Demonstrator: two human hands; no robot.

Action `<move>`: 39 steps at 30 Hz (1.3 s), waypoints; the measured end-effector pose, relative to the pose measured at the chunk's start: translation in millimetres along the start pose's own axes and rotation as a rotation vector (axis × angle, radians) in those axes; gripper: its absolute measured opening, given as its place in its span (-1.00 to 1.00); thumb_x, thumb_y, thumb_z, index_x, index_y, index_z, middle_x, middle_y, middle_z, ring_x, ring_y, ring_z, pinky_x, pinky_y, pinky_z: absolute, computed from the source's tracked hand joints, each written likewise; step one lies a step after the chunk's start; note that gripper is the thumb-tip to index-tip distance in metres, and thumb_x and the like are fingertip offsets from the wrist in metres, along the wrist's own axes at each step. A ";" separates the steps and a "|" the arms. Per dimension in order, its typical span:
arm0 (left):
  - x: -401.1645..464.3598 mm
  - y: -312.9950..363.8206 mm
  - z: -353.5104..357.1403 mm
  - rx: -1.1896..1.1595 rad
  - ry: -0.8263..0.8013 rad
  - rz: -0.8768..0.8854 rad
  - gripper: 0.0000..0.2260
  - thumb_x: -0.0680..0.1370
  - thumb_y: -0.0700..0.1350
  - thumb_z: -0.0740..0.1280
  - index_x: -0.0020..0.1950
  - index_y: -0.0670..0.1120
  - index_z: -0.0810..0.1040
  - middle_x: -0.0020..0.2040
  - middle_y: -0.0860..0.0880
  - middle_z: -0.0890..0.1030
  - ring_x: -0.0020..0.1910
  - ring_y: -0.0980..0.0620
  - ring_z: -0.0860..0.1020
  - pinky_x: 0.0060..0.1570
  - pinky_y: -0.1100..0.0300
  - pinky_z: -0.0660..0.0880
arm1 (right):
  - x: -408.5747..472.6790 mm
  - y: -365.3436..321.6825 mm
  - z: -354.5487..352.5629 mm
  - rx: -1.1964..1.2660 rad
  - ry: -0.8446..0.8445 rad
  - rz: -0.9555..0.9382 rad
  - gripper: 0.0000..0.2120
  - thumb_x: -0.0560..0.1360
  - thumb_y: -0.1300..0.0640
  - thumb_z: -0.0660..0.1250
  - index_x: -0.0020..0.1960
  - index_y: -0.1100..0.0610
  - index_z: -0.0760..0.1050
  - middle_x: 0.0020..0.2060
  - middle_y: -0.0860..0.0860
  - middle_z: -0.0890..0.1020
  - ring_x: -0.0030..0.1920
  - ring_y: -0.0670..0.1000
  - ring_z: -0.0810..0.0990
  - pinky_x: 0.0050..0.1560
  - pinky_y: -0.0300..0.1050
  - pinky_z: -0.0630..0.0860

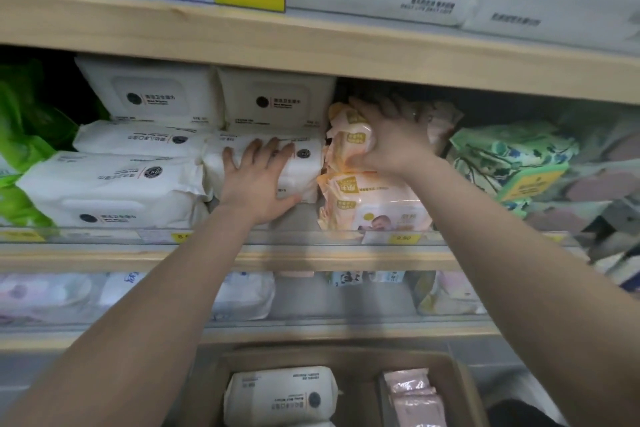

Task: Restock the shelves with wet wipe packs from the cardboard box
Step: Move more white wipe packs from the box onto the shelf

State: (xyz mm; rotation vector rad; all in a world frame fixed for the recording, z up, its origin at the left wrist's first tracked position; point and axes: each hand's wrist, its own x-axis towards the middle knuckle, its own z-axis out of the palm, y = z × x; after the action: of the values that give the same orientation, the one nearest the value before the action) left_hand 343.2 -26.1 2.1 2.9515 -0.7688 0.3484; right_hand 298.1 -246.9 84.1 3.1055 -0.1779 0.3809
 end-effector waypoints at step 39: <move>-402.9 1.9 63.3 -0.444 -0.537 -0.203 -0.41 0.45 0.23 -0.01 0.48 0.26 0.01 0.46 0.11 0.25 0.39 0.01 0.30 0.26 0.02 0.42 | -319.1 -107.9 166.7 0.224 -0.704 -0.430 -0.28 0.46 -0.40 0.01 0.52 -0.14 -0.04 0.54 -0.09 -0.09 0.53 -0.03 -0.11 0.48 0.02 -0.20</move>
State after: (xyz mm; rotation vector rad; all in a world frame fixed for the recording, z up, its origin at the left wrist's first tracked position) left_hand 12.9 154.7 -154.4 2.6597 -0.4854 -0.5747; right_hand 42.8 -107.6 -154.0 3.2047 0.5599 -0.7463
